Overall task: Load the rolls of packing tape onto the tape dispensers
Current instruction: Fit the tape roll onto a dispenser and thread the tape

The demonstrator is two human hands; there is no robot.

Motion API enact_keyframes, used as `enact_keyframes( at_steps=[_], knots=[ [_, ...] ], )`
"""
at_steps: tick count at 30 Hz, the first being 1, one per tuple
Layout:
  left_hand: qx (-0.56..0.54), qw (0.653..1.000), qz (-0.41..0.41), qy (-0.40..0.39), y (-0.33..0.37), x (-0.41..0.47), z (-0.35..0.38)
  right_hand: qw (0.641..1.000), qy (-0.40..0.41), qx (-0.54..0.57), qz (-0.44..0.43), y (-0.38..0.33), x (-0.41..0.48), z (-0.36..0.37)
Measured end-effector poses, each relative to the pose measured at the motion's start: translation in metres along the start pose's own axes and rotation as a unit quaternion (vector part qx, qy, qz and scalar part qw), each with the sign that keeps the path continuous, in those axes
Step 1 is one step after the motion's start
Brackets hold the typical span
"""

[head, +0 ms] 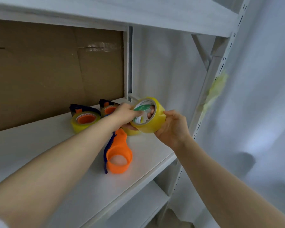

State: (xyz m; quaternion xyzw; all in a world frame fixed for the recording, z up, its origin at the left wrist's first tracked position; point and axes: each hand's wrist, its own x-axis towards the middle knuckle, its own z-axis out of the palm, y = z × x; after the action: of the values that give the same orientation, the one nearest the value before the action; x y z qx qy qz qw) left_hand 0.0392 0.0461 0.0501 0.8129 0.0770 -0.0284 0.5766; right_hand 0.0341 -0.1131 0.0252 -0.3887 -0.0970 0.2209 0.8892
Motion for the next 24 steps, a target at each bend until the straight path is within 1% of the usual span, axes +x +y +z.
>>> enact_keyframes(
  at_steps=[3, 5, 9, 12, 14, 16, 18, 20, 24],
  knots=[
    [-0.017, 0.999, -0.029, 0.035, 0.001, 0.015, 0.005, 0.999, -0.039, -0.002, 0.024, -0.007, 0.026, -0.010],
    [-0.045, 0.995, -0.051, 0.068, 0.001, 0.025, 0.007, 0.996, -0.071, -0.027, 0.045, -0.011, 0.045, -0.015],
    [-0.067, 0.981, -0.093, 0.155, 0.001, 0.035, 0.016, 0.984, -0.139, -0.066, 0.088, -0.021, 0.074, -0.028],
    [-0.086, 0.973, -0.101, 0.188, 0.002, 0.027, 0.027, 0.973, -0.177, -0.085, 0.121, -0.026, 0.087, -0.039],
    [-0.088, 0.963, -0.115, 0.227, 0.001, 0.016, 0.031, 0.967, -0.188, -0.094, 0.146, -0.024, 0.092, -0.044],
    [-0.091, 0.946, -0.138, 0.280, -0.003, 0.001, 0.033, 0.958, -0.206, -0.096, 0.172, -0.020, 0.093, -0.046],
    [-0.086, 0.931, -0.159, 0.316, -0.006, -0.017, 0.036, 0.950, -0.230, -0.094, 0.190, -0.015, 0.089, -0.046],
    [-0.058, 0.919, -0.181, 0.347, -0.011, -0.033, 0.037, 0.944, -0.253, -0.083, 0.195, -0.008, 0.085, -0.046],
    [-0.029, 0.902, -0.201, 0.381, -0.016, -0.055, 0.043, 0.938, -0.274, -0.083, 0.196, 0.002, 0.077, -0.048]
  ],
)
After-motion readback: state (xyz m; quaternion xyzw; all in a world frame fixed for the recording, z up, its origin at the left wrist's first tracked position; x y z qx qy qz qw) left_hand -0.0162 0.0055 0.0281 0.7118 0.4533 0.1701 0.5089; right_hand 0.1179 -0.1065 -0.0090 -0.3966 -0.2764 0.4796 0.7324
